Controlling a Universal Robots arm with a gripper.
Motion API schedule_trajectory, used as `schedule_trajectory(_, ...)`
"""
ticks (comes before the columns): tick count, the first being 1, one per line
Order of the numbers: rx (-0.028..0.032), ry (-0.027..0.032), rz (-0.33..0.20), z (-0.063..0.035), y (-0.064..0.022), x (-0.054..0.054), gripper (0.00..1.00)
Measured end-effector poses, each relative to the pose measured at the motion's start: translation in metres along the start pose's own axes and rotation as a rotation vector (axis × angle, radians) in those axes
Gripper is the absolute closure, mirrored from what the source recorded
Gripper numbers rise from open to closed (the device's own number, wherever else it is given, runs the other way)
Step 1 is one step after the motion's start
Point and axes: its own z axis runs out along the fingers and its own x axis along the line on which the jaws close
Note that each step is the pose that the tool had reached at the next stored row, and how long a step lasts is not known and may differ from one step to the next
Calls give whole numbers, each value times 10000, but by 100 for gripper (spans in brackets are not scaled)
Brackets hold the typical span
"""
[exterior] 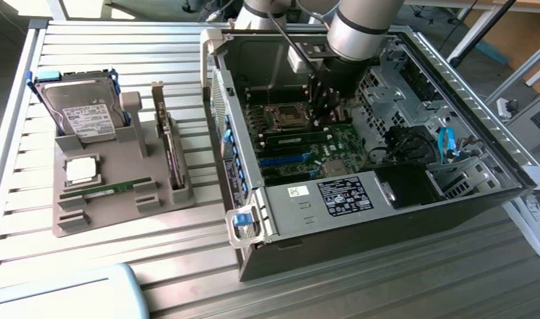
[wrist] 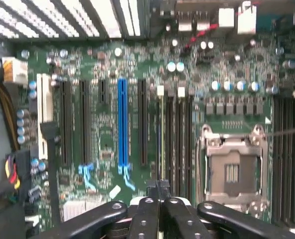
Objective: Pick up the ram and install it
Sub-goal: 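Insert the ram into the slot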
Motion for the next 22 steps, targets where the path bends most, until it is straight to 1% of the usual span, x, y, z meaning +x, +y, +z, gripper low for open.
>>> schedule_trajectory(2,-29,0,-1,3,-101,-1,89)
schedule_trajectory(3,-46,3,-2,6,-165,-2,89)
schedule_trajectory(9,-110,31,-3,19,-444,-6,89)
schedule_trajectory(10,-112,32,-4,19,-457,-7,89)
schedule_trajectory(12,-114,13,-2,17,-456,-6,89)
schedule_trajectory(14,-113,8,-2,19,-456,-6,89)
schedule_trajectory(20,-114,9,-3,16,-456,-6,89)
schedule_trajectory(22,-114,11,-3,-18,-455,-5,89)
